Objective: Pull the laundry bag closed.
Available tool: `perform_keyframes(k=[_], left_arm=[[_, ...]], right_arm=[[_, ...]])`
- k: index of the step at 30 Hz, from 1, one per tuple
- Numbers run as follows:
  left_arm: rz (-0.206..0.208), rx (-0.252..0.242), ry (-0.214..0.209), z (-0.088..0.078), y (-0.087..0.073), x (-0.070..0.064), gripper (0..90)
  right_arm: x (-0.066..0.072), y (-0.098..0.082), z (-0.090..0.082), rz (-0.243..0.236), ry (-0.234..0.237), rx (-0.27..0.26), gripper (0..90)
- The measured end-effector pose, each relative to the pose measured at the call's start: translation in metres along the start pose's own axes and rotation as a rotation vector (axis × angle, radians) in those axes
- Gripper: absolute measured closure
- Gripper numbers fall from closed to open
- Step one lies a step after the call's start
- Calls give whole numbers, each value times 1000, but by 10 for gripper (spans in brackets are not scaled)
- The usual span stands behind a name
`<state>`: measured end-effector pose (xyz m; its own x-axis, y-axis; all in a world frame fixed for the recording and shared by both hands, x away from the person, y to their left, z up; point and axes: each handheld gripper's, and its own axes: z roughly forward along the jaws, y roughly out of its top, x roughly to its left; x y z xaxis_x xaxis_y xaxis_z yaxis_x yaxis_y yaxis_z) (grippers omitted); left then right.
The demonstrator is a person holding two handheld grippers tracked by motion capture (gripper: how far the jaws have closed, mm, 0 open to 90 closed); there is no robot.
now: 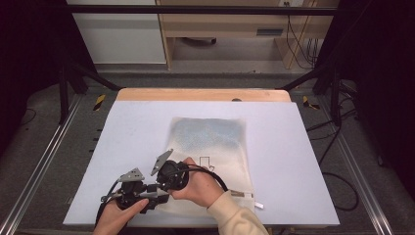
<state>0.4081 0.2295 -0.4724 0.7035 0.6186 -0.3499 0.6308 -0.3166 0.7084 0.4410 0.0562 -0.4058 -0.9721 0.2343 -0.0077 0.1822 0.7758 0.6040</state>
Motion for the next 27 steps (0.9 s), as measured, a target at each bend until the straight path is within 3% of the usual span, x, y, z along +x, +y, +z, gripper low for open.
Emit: perform_keyframes(k=[13,18,27], left_arm=[[7,6,-99,13,3,4,446],[7,11,-95,15,4,5,479],[-19,15,-85,18,5,11,743]], right_arm=[[0,0,0,4,2,-2,819],[0,0,0,3,1,5,819],[-2,-7,-2,-2,-5,5,819]])
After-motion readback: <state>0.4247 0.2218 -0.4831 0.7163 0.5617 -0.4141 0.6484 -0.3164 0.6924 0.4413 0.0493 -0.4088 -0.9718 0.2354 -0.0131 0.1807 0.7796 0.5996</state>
